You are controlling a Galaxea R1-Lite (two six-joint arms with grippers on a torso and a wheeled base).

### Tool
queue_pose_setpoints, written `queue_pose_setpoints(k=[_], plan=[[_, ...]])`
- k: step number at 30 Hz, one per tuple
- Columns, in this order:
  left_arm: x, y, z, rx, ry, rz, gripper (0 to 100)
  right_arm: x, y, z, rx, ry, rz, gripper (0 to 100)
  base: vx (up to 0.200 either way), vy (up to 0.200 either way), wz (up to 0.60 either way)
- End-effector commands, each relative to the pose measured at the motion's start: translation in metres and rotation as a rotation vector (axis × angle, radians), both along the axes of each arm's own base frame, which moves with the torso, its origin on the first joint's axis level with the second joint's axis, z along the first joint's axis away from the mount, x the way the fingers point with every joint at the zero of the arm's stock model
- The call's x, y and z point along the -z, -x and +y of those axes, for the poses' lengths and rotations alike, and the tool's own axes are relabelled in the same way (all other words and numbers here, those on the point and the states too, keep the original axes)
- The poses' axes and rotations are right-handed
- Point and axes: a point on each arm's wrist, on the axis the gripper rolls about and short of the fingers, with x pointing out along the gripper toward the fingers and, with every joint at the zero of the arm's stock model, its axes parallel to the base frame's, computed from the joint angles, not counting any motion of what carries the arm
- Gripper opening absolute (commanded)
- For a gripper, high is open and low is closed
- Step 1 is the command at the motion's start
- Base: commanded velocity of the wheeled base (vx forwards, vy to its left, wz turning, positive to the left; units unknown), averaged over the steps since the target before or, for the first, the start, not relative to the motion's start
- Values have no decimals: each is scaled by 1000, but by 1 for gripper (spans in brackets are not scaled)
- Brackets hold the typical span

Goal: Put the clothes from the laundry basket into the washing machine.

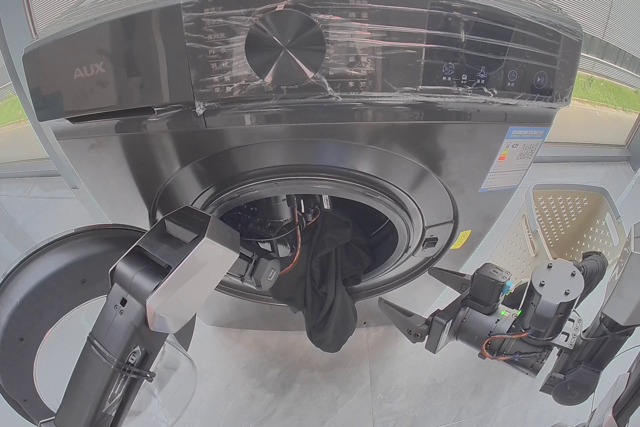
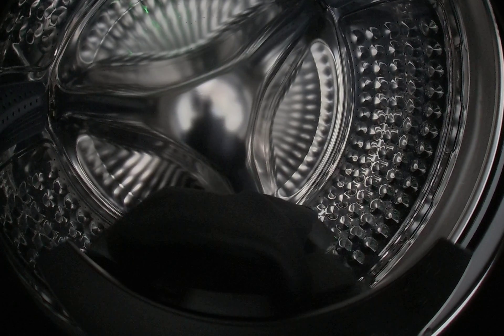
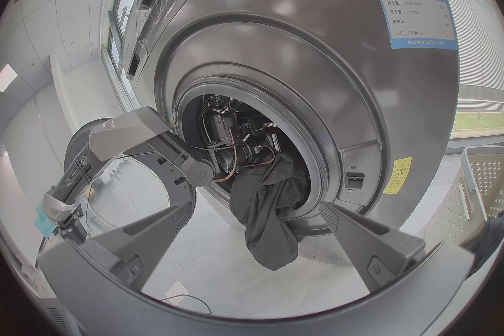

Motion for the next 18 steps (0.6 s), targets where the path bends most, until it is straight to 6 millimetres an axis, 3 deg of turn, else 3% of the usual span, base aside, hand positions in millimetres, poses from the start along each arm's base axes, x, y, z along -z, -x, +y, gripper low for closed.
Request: queue_pose_setpoints(k=[1, 6, 13, 18], plan=[[-3, 3, -1, 4, 2, 0, 100, 0, 0, 0, 0, -1, 2, 100, 0, 0, 0], [-27, 35, 9, 40, -58, 79, 100, 2, 0, 0, 0, 4, 7, 100, 0, 0, 0], [-27, 70, 19, 141, -149, 232, 100, 1, 0, 0, -2, 2, 1, 100, 0, 0, 0], [-10, 96, 19, 227, -211, 339, 100, -1, -1, 1, -3, -1, -10, 100, 0, 0, 0]])
